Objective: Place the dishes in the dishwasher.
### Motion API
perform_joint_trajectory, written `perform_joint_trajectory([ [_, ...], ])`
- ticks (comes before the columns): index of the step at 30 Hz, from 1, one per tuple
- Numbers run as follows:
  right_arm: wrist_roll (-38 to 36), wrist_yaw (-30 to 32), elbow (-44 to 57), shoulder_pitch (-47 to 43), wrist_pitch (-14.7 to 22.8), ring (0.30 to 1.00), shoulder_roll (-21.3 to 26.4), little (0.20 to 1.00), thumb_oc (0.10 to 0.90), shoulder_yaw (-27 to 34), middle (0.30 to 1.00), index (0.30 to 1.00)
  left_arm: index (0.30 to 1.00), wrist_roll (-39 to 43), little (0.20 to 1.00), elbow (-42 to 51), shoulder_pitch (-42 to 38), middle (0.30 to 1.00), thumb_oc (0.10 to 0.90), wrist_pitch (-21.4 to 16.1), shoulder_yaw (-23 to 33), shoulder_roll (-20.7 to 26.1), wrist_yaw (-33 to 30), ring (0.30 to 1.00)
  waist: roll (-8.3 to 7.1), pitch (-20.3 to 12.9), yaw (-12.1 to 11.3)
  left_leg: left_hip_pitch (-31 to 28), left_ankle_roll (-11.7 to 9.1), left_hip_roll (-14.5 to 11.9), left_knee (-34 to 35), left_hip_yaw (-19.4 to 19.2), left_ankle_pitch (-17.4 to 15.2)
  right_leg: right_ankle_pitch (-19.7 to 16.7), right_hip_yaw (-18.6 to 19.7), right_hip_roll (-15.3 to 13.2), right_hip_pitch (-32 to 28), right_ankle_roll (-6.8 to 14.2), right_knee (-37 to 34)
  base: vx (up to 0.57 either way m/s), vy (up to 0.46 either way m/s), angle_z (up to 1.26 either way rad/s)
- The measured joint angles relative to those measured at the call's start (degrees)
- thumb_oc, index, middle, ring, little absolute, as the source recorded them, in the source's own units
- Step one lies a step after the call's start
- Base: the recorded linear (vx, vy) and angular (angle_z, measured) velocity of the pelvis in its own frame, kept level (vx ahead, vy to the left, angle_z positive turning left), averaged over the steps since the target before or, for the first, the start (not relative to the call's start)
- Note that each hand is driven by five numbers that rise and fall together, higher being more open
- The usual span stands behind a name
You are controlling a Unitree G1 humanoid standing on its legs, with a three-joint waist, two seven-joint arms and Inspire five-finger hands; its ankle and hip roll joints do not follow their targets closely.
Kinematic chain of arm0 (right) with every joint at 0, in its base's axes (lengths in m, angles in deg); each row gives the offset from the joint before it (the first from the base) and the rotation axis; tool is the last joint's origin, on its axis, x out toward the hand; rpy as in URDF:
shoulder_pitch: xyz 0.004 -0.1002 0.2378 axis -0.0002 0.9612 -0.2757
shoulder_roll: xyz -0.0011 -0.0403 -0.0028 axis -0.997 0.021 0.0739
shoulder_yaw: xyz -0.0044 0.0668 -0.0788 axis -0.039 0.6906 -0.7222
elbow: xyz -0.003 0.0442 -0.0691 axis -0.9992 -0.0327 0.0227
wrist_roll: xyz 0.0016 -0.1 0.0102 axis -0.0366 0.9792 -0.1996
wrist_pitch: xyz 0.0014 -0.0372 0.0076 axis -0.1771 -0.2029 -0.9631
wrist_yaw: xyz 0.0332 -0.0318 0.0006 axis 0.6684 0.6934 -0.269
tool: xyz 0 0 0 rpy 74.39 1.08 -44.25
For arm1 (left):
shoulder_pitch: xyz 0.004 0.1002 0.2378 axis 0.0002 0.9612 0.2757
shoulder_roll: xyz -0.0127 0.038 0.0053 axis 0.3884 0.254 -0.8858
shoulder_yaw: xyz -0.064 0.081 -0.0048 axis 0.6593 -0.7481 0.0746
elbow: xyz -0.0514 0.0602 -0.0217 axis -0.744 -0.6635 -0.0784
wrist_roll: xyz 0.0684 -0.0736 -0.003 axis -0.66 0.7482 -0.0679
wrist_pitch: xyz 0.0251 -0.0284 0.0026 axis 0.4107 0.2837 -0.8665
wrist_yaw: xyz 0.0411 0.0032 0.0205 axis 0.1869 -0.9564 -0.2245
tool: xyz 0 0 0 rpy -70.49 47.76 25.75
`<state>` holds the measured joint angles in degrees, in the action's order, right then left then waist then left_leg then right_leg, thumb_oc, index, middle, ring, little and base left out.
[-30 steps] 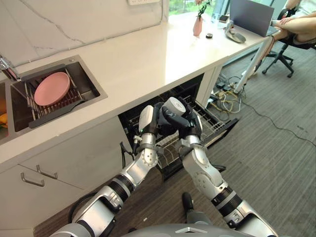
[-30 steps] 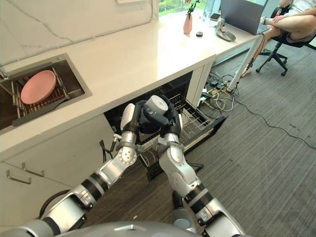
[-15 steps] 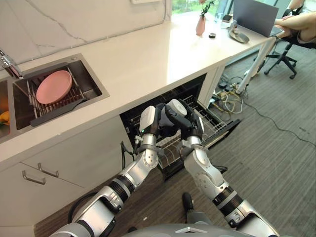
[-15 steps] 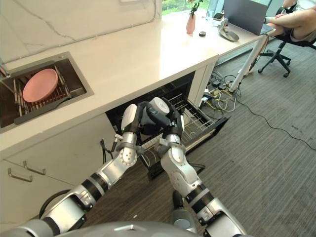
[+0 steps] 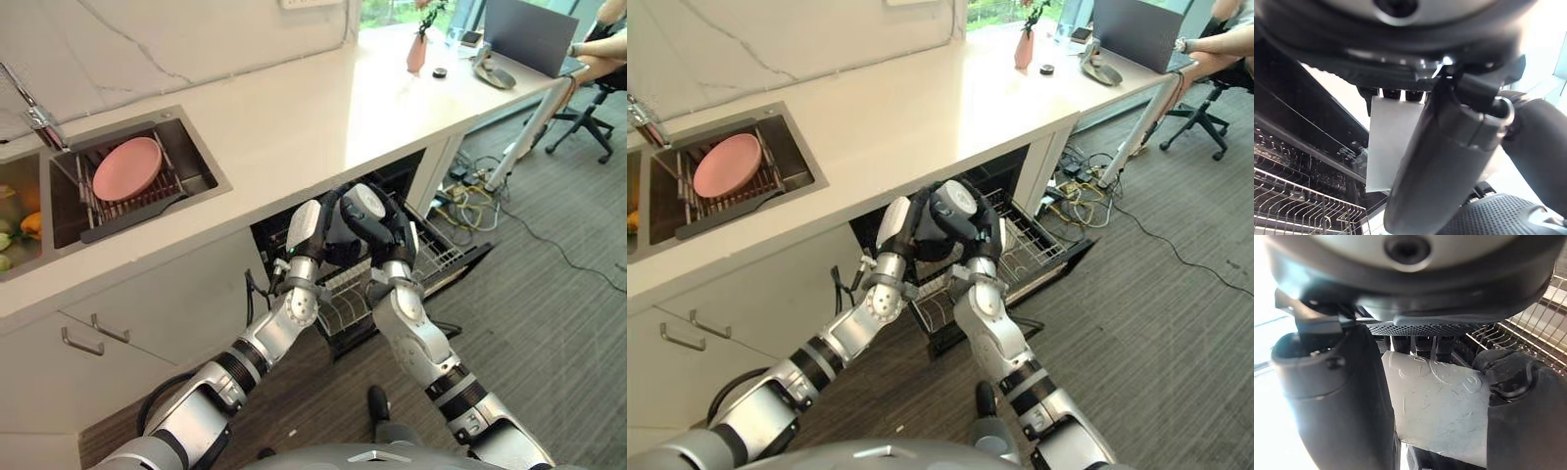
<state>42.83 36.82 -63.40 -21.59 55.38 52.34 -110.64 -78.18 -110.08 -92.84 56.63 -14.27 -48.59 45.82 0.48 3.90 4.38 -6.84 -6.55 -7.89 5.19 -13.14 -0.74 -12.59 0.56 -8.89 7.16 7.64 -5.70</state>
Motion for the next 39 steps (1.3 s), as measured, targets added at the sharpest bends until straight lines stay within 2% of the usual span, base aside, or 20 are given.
perform_joint_trajectory([
  [2,2.0,1.4,0.0,-0.6,0.0,0.300,0.9,0.300,0.400,3.8,0.300,0.300,0.900,-1.0,0.900,1.2,0.0,0.900,0.800,-0.8,-0.1,0.5,1.0,0.900,0.20,0.0,-1.1,0.1,0.0,-0.1,0.0,0.4,0.0,0.1,-0.4,0.0,-0.2,0.1,0.0,-0.01,-0.006,0.13],
  [8,10.4,6.2,0.0,-0.8,0.2,0.300,3.9,0.300,0.400,12.9,0.300,0.300,0.900,-3.1,0.900,3.4,1.3,0.900,0.800,-1.5,0.4,5.0,2.9,0.900,0.46,-0.1,-1.5,0.7,-0.2,0.0,0.0,1.7,0.2,0.3,-1.6,-0.4,-0.4,0.1,0.0,-0.01,-0.002,0.09],
  [13,15.8,8.3,-0.1,-0.8,-0.2,0.300,4.9,0.300,0.400,16.6,0.300,0.300,0.900,-3.1,0.900,4.8,5.5,0.900,0.800,-2.8,2.1,5.9,5.4,0.900,0.88,0.1,-1.3,0.5,-0.2,0.0,0.0,2.1,0.3,0.3,-2.0,-0.5,-1.0,0.2,0.0,0.00,0.001,0.05],
  [16,15.9,8.8,-0.2,-0.8,-0.3,0.300,5.6,0.300,0.400,18.8,0.300,0.300,0.900,-2.8,0.900,7.0,9.3,0.900,0.800,-3.6,3.2,7.6,7.2,0.900,1.33,0.1,-1.6,0.1,-0.2,0.0,0.0,2.6,0.3,0.5,-2.4,-0.6,-1.6,0.2,0.0,-0.03,0.002,0.10],
  [18,18.1,7.1,-0.2,0.3,-0.6,0.300,7.0,0.300,0.400,19.2,0.300,0.300,0.900,1.8,0.900,10.3,15.9,0.900,0.800,-5.6,7.4,8.7,11.2,0.900,1.37,0.2,-1.7,0.1,-0.2,0.2,0.2,2.7,0.3,0.7,-2.5,-0.6,-1.7,0.4,-0.1,0.00,0.000,0.00],
  [19,18.1,7.1,-0.2,0.3,-0.6,0.300,7.0,0.300,0.400,19.2,0.300,0.300,0.900,1.8,0.900,10.3,15.9,0.900,0.800,-5.6,7.4,8.7,11.2,0.900,1.37,0.2,-1.7,0.1,-0.2,0.2,0.2,2.7,0.3,0.7,-2.5,-0.6,-1.7,0.4,-0.1,0.00,0.000,0.00],
  [22,18.2,1.6,-0.5,3.8,-2.9,0.300,9.6,0.300,0.400,19.1,0.300,0.300,0.900,12.4,0.900,12.1,25.8,0.900,0.800,-6.0,11.2,11.8,18.0,0.900,1.37,0.2,-2.2,0.2,-0.1,0.1,0.3,2.7,0.2,0.8,-2.6,-0.7,-1.7,0.5,-0.2,0.00,0.000,0.00],
  [23,18.2,1.6,-0.5,3.8,-2.9,0.300,9.6,0.300,0.400,19.1,0.300,0.300,0.900,12.4,0.900,12.1,25.8,0.900,0.800,-6.0,11.2,11.8,18.0,0.900,1.37,0.2,-2.2,0.2,-0.1,0.1,0.3,2.7,0.2,0.8,-2.6,-0.7,-1.7,0.5,-0.2,0.00,0.000,0.00],
  [24,18.3,-3.0,-2.2,5.9,-4.5,0.300,10.1,0.300,0.400,19.1,0.300,0.300,0.900,18.9,0.900,12.0,31.8,0.900,0.800,-6.1,15.2,12.8,22.5,0.900,1.31,0.2,-2.2,0.0,0.2,0.0,0.3,2.6,0.0,0.9,-2.6,-0.6,-1.9,0.3,-0.2,0.00,0.000,0.00],
  [25,18.3,-5.5,-4.1,6.6,-6.7,0.300,10.7,0.300,0.400,19.2,0.300,0.300,0.900,21.4,0.900,10.5,34.6,0.900,0.800,-5.1,17.0,13.3,24.0,0.900,1.20,0.3,-2.5,0.0,0.2,0.0,0.2,2.7,0.0,0.9,-2.6,-0.7,-1.9,0.3,-0.2,-0.01,-0.001,0.04],
  [26,18.3,-7.0,-5.5,7.1,-7.7,0.300,10.9,0.300,0.400,19.0,0.300,0.300,0.900,22.6,0.900,9.1,35.7,0.900,0.800,-4.2,17.9,13.6,24.9,0.900,1.22,0.3,-3.8,0.4,0.2,0.1,0.3,2.8,0.1,0.9,-2.9,-0.8,-1.9,0.3,-0.2,-0.03,0.000,0.06],
  [29,19.7,-13.4,-10.7,7.7,-8.2,0.300,11.9,0.300,0.400,18.6,0.300,0.300,0.900,24.2,0.900,8.1,41.3,0.900,0.800,-4.6,22.6,14.5,28.4,0.900,0.86,0.5,-4.4,0.7,0.3,0.0,0.3,3.3,0.0,1.2,-3.7,-0.9,-1.9,0.6,-0.2,-0.02,0.003,0.14],
  [32,20.0,-16.9,-13.4,7.5,-9.2,0.300,12.1,0.300,0.400,17.9,0.300,0.300,0.900,24.1,0.900,1.8,42.2,0.900,0.800,-4.7,24.4,14.9,29.4,0.900,0.87,0.5,-6.2,1.5,-0.1,0.0,0.1,4.3,0.4,1.1,-4.6,-1.1,-2.0,0.4,-0.2,-0.03,0.006,0.15],
  [35,20.3,-17.8,-15.7,6.6,-9.0,0.300,12.4,0.300,0.400,16.6,0.300,0.300,0.900,23.5,0.900,-3.0,42.1,0.900,0.800,-5.7,24.6,14.8,29.6,0.900,0.83,0.5,-6.7,1.7,-0.1,0.0,0.3,4.7,0.4,1.3,-5.1,-1.2,-2.1,0.5,-0.2,-0.01,0.004,0.12],
  [36,22.0,-19.1,-19.9,5.4,-9.4,0.300,13.9,0.300,0.400,14.4,0.300,0.300,0.900,21.5,0.900,-13.8,38.9,0.900,0.800,-5.1,25.0,13.2,29.3,0.900,0.70,0.5,-7.0,1.8,-0.1,0.1,0.0,5.5,0.5,1.4,-5.5,-1.3,-2.1,0.6,-0.2,-0.03,0.024,0.20],
  [38,22.9,-19.8,-21.8,4.3,-9.4,0.300,14.1,0.300,0.400,13.8,0.300,0.300,0.900,17.9,0.900,-21.4,39.5,0.900,0.800,-4.8,25.0,12.7,28.2,0.900,0.54,0.8,-7.5,3.2,0.0,0.1,0.3,6.2,0.6,1.8,-6.8,-1.6,-1.8,0.8,-0.3,-0.03,0.023,0.26],
  [39,24.8,-19.7,-26.5,1.8,-9.6,0.300,14.5,0.300,0.400,13.6,0.300,0.300,0.900,14.7,0.900,-27.2,38.3,0.900,0.800,-5.5,24.8,11.7,27.7,0.900,0.51,0.8,-7.5,3.6,0.0,0.2,0.1,7.0,0.8,1.8,-7.3,-1.8,-1.8,0.9,-0.3,-0.03,0.011,0.32],
])
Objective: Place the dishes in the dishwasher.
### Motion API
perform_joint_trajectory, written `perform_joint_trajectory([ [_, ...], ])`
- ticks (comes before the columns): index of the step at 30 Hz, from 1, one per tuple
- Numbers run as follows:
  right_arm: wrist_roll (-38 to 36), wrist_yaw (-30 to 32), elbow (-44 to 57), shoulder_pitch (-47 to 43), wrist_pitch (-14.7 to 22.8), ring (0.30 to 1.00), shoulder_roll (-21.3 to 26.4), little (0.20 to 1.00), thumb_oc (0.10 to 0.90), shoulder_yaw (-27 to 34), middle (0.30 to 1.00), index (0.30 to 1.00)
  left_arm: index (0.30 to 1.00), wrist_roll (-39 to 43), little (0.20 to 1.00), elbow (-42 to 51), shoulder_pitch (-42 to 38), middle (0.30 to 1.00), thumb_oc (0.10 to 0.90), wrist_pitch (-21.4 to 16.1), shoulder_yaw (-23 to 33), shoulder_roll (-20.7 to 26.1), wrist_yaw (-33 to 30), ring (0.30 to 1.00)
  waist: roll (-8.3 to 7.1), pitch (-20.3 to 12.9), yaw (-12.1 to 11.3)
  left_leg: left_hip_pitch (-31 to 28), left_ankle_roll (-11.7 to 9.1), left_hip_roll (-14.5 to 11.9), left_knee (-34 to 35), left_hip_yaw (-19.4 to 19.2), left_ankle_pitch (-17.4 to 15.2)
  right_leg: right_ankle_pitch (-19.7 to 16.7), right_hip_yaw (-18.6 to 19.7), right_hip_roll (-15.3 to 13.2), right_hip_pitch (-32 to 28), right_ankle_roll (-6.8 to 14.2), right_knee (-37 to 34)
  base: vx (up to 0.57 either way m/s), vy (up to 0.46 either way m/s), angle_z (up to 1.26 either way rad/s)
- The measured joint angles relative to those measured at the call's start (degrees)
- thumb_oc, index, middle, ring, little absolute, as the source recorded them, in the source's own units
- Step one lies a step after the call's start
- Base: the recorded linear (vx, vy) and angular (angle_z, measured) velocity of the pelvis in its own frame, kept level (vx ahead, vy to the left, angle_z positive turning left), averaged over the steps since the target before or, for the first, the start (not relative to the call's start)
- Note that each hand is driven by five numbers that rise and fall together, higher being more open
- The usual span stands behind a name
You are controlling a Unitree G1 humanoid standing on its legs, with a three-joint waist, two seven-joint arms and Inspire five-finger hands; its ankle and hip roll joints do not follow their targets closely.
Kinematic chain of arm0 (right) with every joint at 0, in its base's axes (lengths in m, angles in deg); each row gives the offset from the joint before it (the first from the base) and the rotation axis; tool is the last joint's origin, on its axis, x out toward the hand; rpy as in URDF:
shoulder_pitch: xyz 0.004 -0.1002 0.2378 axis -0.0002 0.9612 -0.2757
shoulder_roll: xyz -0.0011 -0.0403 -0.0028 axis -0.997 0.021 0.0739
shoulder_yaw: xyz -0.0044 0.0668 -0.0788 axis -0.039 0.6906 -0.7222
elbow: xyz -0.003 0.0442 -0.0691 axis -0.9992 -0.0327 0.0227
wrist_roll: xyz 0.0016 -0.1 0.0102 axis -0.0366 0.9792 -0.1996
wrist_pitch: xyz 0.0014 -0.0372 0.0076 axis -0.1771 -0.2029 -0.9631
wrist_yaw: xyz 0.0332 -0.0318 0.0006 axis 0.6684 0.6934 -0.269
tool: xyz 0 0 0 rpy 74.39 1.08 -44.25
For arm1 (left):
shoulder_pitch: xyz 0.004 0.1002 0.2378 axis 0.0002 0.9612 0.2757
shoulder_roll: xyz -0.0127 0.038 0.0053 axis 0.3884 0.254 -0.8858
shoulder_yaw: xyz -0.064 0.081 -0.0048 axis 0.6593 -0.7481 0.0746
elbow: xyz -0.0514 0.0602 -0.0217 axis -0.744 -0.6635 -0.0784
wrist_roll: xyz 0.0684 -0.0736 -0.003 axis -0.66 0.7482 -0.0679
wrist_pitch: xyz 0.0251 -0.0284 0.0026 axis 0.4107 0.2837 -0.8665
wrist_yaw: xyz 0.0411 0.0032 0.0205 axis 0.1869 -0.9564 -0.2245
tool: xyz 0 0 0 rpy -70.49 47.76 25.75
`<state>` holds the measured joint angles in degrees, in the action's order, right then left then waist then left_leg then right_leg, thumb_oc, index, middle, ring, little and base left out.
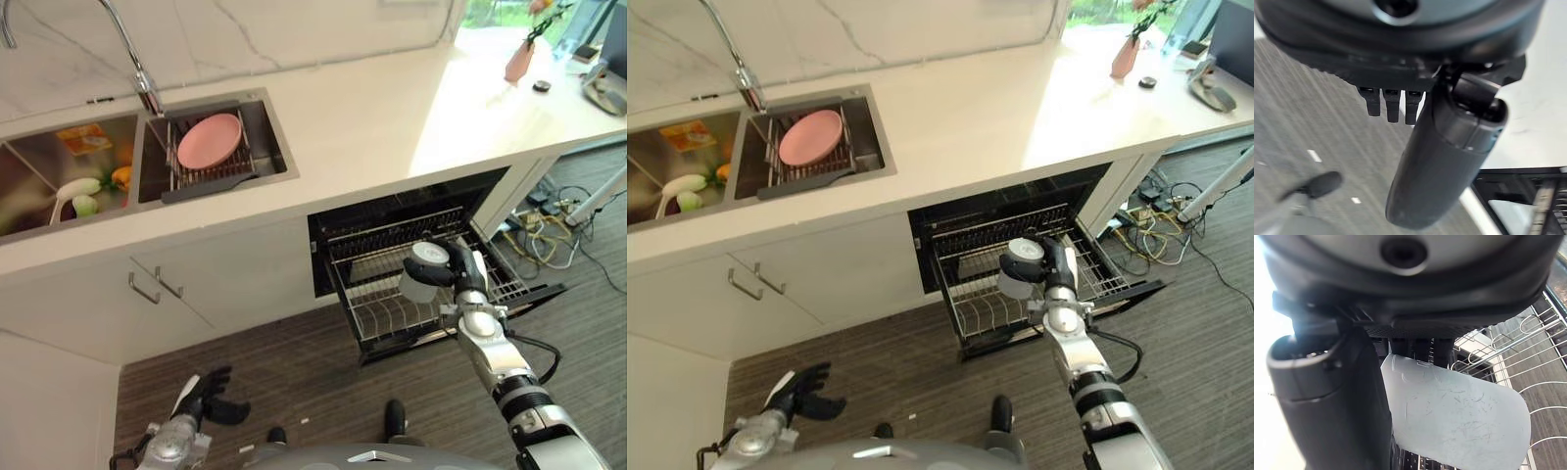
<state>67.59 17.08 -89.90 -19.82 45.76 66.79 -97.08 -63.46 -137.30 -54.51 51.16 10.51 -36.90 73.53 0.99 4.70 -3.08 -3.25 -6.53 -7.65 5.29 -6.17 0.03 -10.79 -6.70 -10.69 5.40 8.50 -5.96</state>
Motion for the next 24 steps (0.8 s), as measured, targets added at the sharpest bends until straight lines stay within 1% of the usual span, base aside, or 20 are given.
perform_joint_trajectory([
  [1,0.4,0.4,-3.0,-1.6,-0.5,0.300,0.1,0.300,0.400,0.1,0.300,0.300,0.900,-2.0,0.900,-2.3,0.3,0.900,0.800,1.2,-0.4,-0.2,-0.5,0.900,-0.03,0.0,0.0,0.4,-0.1,0.0,-0.1,0.7,0.1,0.0,-0.7,-0.1,-0.1,-0.1,0.0,-0.04,0.012,0.30],
  [2,1.0,0.8,-3.9,-2.2,-0.7,0.300,0.5,0.300,0.400,0.1,0.300,0.300,0.900,-3.3,0.900,-2.2,1.4,0.900,0.800,1.6,-0.4,-0.1,-0.5,0.900,-0.21,0.2,-0.5,0.5,-0.1,0.0,-0.1,0.9,0.2,0.0,-0.8,-0.1,0.2,-0.1,0.0,-0.05,0.015,0.18],
  [4,2.0,1.1,-7.0,-4.5,-0.6,0.300,1.6,0.300,0.400,0.0,0.300,0.300,0.900,-5.0,0.900,-3.5,1.7,0.900,0.800,1.6,-0.5,-0.5,-1.1,0.900,-0.11,0.4,-2.2,1.7,-0.1,0.1,-0.1,1.3,0.4,0.0,-1.2,-0.2,1.1,-0.1,0.0,-0.07,0.017,0.11],
  [6,2.0,1.0,-11.8,-7.7,-0.2,0.300,1.8,0.300,0.400,-0.3,0.300,0.300,0.900,-6.4,0.900,-5.2,1.0,0.900,0.800,0.9,-0.5,-0.6,-2.0,0.900,-0.09,0.8,-2.8,3.2,-0.2,0.3,-0.1,1.8,0.8,-0.1,-1.8,-0.2,1.9,-0.2,0.0,-0.04,0.018,0.17],
  [7,2.0,0.5,-16.3,-10.5,0.0,0.300,2.1,0.300,0.400,-1.8,0.300,0.300,0.900,-6.7,0.900,-8.1,-1.0,0.900,0.800,0.5,-0.5,-0.8,-2.4,0.900,-0.09,1.1,-2.8,3.8,-0.3,0.3,-0.1,2.5,1.1,-0.2,-2.5,-0.3,2.4,-0.3,0.0,-0.02,0.009,0.24],
  [8,1.9,-0.7,-19.7,-12.7,-1.0,0.300,2.5,0.300,0.400,-3.6,0.300,0.300,0.900,-7.2,0.900,-10.4,-3.4,0.900,0.800,0.9,-0.5,-0.9,-2.9,0.900,-0.15,1.6,-2.9,4.6,-0.5,0.1,-0.1,3.0,1.4,-0.3,-2.8,-0.2,2.9,-0.3,0.1,-0.02,0.005,0.24],
  [9,2.0,-1.9,-20.2,-13.1,-1.9,0.300,2.4,0.300,0.400,-4.7,0.300,0.300,0.900,-7.8,0.900,-11.4,-4.1,0.900,0.800,1.0,-0.5,-1.0,-3.1,0.900,-0.16,1.9,-3.0,5.0,-0.6,0.0,-0.1,3.3,1.5,-0.3,-3.1,0.0,3.2,-0.3,0.1,-0.02,0.010,0.11],
  [10,2.1,-2.9,-20.6,-13.4,-1.8,0.300,2.0,0.300,0.400,-5.7,0.300,0.300,0.900,-8.3,0.900,-13.0,-4.7,0.900,0.800,0.9,-0.5,-1.2,-3.5,0.900,-0.09,2.1,-3.0,5.5,-0.6,-0.1,-0.1,3.2,1.5,-0.3,-3.1,0.0,3.7,-0.4,0.0,0.00,0.000,0.00],
  [11,2.3,-3.8,-23.0,-14.9,-1.9,0.300,1.2,0.300,0.400,-7.9,0.300,0.300,0.900,-8.7,0.900,-15.7,-6.1,0.900,0.800,0.4,-0.5,-1.9,-3.9,0.900,0.05,2.8,-2.8,5.5,-0.6,-0.1,-0.1,3.2,1.5,-0.3,-3.1,0.0,3.8,-0.4,0.0,0.00,0.000,0.00],
  [12,3.1,-4.0,-26.4,-16.1,-2.1,0.300,-0.6,0.300,0.400,-8.4,0.300,0.300,0.900,-8.9,0.900,-19.5,-7.9,0.900,0.800,0.4,-0.3,-2.9,-4.6,0.900,0.13,3.0,-2.6,5.6,-0.6,-0.1,-0.1,3.2,1.5,-0.3,-3.2,0.0,3.8,-0.4,0.0,0.00,0.000,0.00],
  [13,3.5,-3.9,-29.0,-16.5,-2.8,0.300,-2.9,0.300,0.400,-7.9,0.300,0.300,0.900,-8.9,0.900,-22.3,-9.3,0.900,0.800,0.9,-0.3,-4.0,-5.3,0.900,0.13,3.0,-2.6,5.7,-0.7,-0.2,-0.1,3.2,1.5,-0.2,-3.2,0.1,3.9,-0.5,0.0,0.00,0.000,0.00],
  [14,3.5,-3.9,-30.5,-16.4,-3.3,0.300,-5.0,0.300,0.400,-6.9,0.300,0.300,0.900,-9.0,0.900,-23.0,-9.6,0.900,0.800,1.4,-0.3,-4.7,-5.6,0.900,0.07,3.1,-2.5,5.9,-0.7,-0.3,-0.1,3.2,1.4,-0.1,-3.2,0.2,4.1,-0.6,0.0,0.00,0.000,0.00],
  [17,3.4,-4.1,-29.9,-16.5,-3.3,0.300,-8.9,0.300,0.400,-5.6,0.300,0.300,0.900,-10.0,0.900,-22.2,-9.6,0.900,0.800,1.8,-0.5,-6.1,-5.6,0.900,0.08,3.5,-3.0,6.5,-0.7,-0.3,-0.1,3.2,1.5,-0.2,-3.2,0.3,4.7,-0.7,0.2,0.00,0.000,0.00],
  [19,2.9,-3.3,-29.9,-16.5,-3.4,0.300,-11.9,0.300,0.400,-6.2,0.300,0.300,0.900,-10.1,0.900,-21.5,-9.7,0.900,0.800,1.9,-0.9,-6.5,-5.7,0.900,0.06,3.5,-3.1,6.6,-0.7,-0.2,-0.1,2.9,1.4,-0.1,-3.3,0.2,4.7,-0.7,0.2,0.00,0.000,0.00],
  [22,1.6,-1.8,-29.9,-16.7,-3.1,0.300,-12.7,0.300,0.400,-6.0,0.300,0.300,0.900,-10.1,0.900,-19.4,-10.3,0.900,0.800,2.1,-1.2,-6.4,-6.7,0.900,0.00,3.5,-3.6,6.8,-0.7,-0.2,-0.1,3.2,1.5,-0.1,-3.6,0.1,4.8,-0.7,0.2,0.00,0.001,0.04],
  [23,1.4,-1.6,-30.0,-16.7,-3.0,0.413,-12.2,0.413,0.475,-5.7,0.413,0.413,0.900,-10.0,0.900,-18.8,-10.5,0.900,0.800,2.2,-2.1,-6.3,-7.2,0.900,-0.03,3.5,-3.5,7.0,-0.7,-0.2,-0.1,3.5,1.5,-0.1,-3.8,0.1,4.8,-0.7,0.2,-0.01,0.002,0.08],
  [24,1.1,-1.7,-30.0,-16.7,-3.0,0.900,-12.0,0.900,0.800,-5.7,0.900,0.900,0.900,-10.0,0.900,-18.6,-11.0,0.900,0.800,2.1,-2.4,-6.3,-7.4,0.900,-0.01,3.5,-3.6,7.1,-0.8,-0.2,-0.1,3.5,1.5,-0.1,-3.9,0.1,4.8,-0.7,0.2,-0.02,-0.001,0.05],
])
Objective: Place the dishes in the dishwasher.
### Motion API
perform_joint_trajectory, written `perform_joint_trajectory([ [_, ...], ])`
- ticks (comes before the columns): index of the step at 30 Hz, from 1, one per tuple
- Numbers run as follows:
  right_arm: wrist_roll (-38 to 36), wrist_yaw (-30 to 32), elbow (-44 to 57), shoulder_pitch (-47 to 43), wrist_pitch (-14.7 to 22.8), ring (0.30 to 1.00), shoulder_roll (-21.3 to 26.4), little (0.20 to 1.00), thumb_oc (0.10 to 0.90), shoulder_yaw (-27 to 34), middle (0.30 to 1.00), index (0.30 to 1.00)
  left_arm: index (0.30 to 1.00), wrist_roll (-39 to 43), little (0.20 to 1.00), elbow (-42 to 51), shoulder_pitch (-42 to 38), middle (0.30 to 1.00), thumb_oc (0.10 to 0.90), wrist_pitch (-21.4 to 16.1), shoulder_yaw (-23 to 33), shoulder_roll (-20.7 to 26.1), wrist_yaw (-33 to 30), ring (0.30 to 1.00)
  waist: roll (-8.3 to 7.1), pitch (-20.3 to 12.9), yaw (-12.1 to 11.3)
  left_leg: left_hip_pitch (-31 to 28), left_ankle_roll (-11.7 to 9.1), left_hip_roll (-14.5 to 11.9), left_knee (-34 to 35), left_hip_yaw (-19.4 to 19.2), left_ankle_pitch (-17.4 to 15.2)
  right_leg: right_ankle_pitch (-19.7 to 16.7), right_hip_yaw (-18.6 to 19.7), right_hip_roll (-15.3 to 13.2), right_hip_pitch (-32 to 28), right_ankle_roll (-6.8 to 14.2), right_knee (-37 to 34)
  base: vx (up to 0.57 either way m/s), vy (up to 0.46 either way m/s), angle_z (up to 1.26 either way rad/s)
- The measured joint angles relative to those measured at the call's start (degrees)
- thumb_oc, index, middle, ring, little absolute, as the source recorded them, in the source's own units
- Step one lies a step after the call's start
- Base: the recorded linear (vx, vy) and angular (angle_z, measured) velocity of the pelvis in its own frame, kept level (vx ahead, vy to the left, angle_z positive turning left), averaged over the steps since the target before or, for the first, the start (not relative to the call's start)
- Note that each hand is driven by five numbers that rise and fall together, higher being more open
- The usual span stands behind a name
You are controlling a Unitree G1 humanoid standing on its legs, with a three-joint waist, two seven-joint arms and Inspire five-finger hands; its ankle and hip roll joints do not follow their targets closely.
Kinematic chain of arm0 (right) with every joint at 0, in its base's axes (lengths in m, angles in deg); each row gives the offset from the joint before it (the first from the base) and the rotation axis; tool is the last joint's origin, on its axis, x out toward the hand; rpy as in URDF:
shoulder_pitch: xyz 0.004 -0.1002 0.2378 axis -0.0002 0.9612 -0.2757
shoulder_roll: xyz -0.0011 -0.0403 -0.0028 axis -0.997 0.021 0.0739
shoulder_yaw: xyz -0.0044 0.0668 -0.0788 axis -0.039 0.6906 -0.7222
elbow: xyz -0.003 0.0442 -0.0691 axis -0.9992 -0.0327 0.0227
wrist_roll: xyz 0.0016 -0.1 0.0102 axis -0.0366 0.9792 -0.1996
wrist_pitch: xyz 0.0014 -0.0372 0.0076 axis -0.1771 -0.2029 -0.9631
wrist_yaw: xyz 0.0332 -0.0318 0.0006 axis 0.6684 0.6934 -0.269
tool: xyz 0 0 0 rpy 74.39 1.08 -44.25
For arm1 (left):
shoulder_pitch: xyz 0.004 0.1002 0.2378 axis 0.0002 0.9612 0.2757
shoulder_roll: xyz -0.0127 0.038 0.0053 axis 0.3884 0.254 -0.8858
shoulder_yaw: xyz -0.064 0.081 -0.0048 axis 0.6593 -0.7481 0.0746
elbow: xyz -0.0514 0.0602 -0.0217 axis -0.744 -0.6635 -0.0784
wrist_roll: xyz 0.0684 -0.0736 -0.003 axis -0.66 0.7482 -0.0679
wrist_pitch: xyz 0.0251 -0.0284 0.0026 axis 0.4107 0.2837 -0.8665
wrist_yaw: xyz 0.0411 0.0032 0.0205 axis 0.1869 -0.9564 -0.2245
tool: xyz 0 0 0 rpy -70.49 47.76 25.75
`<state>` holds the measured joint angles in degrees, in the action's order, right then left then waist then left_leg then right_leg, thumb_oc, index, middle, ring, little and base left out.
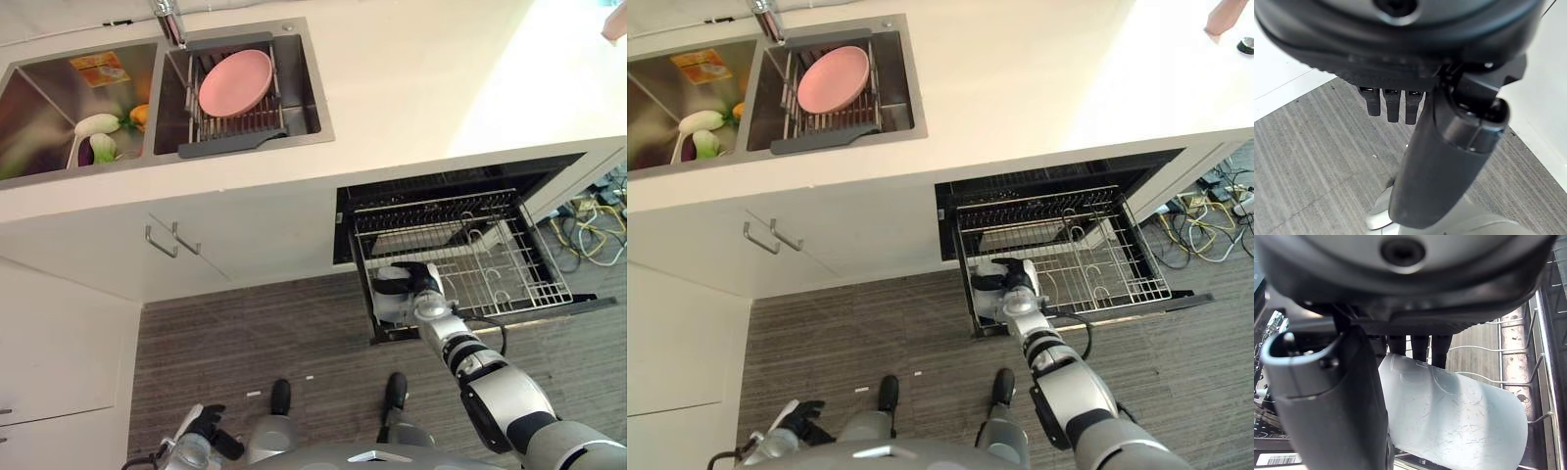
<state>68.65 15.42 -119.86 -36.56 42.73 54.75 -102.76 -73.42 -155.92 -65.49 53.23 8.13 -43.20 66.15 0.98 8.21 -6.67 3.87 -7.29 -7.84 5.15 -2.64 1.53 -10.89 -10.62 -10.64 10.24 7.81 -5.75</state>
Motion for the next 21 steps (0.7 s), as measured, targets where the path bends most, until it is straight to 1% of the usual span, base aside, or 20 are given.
perform_joint_trajectory([
  [3,-2.0,0.4,-1.0,-0.4,0.2,0.900,0.1,0.900,0.800,0.0,0.900,0.900,0.900,0.0,0.900,2.5,-0.7,0.900,0.800,-0.2,-0.9,-0.1,-0.4,0.900,0.03,0.0,-0.1,1.0,-0.2,-0.1,0.0,0.7,0.2,0.0,-0.8,0.0,0.2,0.0,0.0,0.00,-0.002,0.10],
  [8,-1.2,0.3,-0.9,-0.7,-0.3,0.900,0.3,0.900,0.800,-1.6,0.900,0.900,0.900,0.0,0.900,3.6,-1.0,0.900,0.800,-0.2,-0.9,-0.8,-1.0,0.900,0.16,0.1,-0.6,1.2,-0.2,-0.1,0.0,1.5,0.4,0.0,-1.6,0.0,0.3,-0.1,0.0,0.00,0.001,0.08],
  [10,4.6,1.3,1.2,-0.4,-1.2,0.900,1.8,0.900,0.800,-3.3,0.900,0.900,0.900,0.0,0.900,2.7,-0.9,0.900,0.800,-0.2,-0.6,-1.3,-1.3,0.900,0.15,0.1,-0.4,1.2,-0.2,-0.1,0.0,1.4,0.4,0.0,-1.5,0.0,0.3,0.0,0.0,0.00,0.000,0.00],
  [12,11.5,1.9,9.8,2.5,-2.0,0.900,5.8,0.900,0.800,-6.0,0.900,0.900,0.900,-0.1,0.900,2.0,-0.8,0.900,0.800,-0.1,0.0,-1.6,-1.7,0.900,0.02,0.2,-0.3,1.0,-0.2,0.0,0.0,1.2,0.4,0.0,-1.3,-0.1,0.3,0.0,0.0,0.02,0.010,-0.04],
  [14,19.8,2.1,21.2,5.8,-1.9,0.900,12.4,0.900,0.800,-9.2,0.900,0.900,0.900,-0.9,0.900,1.7,-0.5,0.900,0.800,0.3,1.1,-1.7,-1.9,0.900,-0.06,0.3,0.1,0.5,-0.2,0.0,0.0,0.8,0.3,0.0,-0.7,-0.1,0.0,0.0,0.0,0.03,0.009,-0.11],
  [15,23.9,2.3,25.8,6.8,-1.1,0.900,15.1,0.900,0.800,-9.5,0.900,0.900,0.900,-1.1,0.900,1.4,0.1,0.900,0.800,0.5,2.2,-1.8,-2.1,0.900,0.03,0.3,0.2,-0.3,-0.1,0.1,0.0,0.3,0.2,0.0,-0.5,-0.1,-0.5,0.0,0.0,0.02,0.001,-0.12],
  [16,23.9,2.3,25.8,6.8,-1.1,0.900,15.1,0.900,0.800,-9.5,0.900,0.900,0.900,-1.1,0.900,1.4,0.1,0.900,0.800,0.5,2.2,-1.8,-2.1,0.900,0.03,0.3,0.2,-0.3,-0.1,0.1,0.0,0.3,0.2,0.0,-0.5,-0.1,-0.5,0.0,0.0,0.06,0.006,-0.16],
  [17,26.1,3.6,27.3,6.6,-0.7,0.900,16.7,0.900,0.800,-8.5,0.900,0.900,0.900,-1.1,0.900,0.8,0.4,0.900,0.800,0.5,2.2,-1.6,-2.5,0.900,-0.05,0.3,1.2,-1.3,-0.1,0.0,0.0,-0.2,0.0,0.1,0.0,0.0,-1.1,0.0,0.0,0.06,0.007,-0.15],
  [18,27.5,3.4,30.4,7.5,-1.2,0.900,18.2,0.900,0.800,-6.4,0.900,0.900,0.900,-1.2,0.900,0.5,0.3,0.900,0.800,0.8,2.8,-1.7,-2.5,0.900,-0.26,0.3,1.9,-2.1,-0.2,-0.1,0.0,-0.7,-0.3,0.2,0.5,0.2,-1.6,0.2,0.0,0.07,0.003,-0.18],
  [19,28.0,3.1,40.7,13.5,-1.1,0.900,20.5,0.900,0.800,-0.7,0.900,0.900,0.900,-1.3,0.900,0.0,0.3,0.900,0.800,1.2,6.0,-2.5,-2.7,0.900,-0.30,0.4,2.0,-2.8,-0.1,-0.1,0.0,-0.9,-0.4,0.3,0.8,0.2,-2.2,0.2,0.0,0.04,-0.004,-0.22],
  [20,28.3,3.7,45.8,16.9,-0.6,0.900,20.9,0.900,0.800,2.3,0.900,0.900,0.900,-1.3,0.900,-0.9,0.7,0.900,0.800,1.6,7.8,-3.2,-2.9,0.900,-0.39,0.4,2.9,-4.1,0.0,-0.1,0.0,-1.6,-0.8,0.4,1.3,0.2,-3.0,0.2,0.0,0.04,-0.012,-0.23],
  [21,27.9,4.2,47.8,18.7,0.4,0.900,20.8,0.900,0.800,3.8,0.900,0.900,0.900,-1.2,0.900,-2.1,1.4,0.900,0.800,2.4,8.6,-3.5,-2.8,0.900,-0.47,0.1,4.4,-5.3,0.1,-0.1,0.0,-2.1,-1.1,0.6,1.5,0.2,-4.0,0.3,0.0,0.04,-0.012,-0.22],
])
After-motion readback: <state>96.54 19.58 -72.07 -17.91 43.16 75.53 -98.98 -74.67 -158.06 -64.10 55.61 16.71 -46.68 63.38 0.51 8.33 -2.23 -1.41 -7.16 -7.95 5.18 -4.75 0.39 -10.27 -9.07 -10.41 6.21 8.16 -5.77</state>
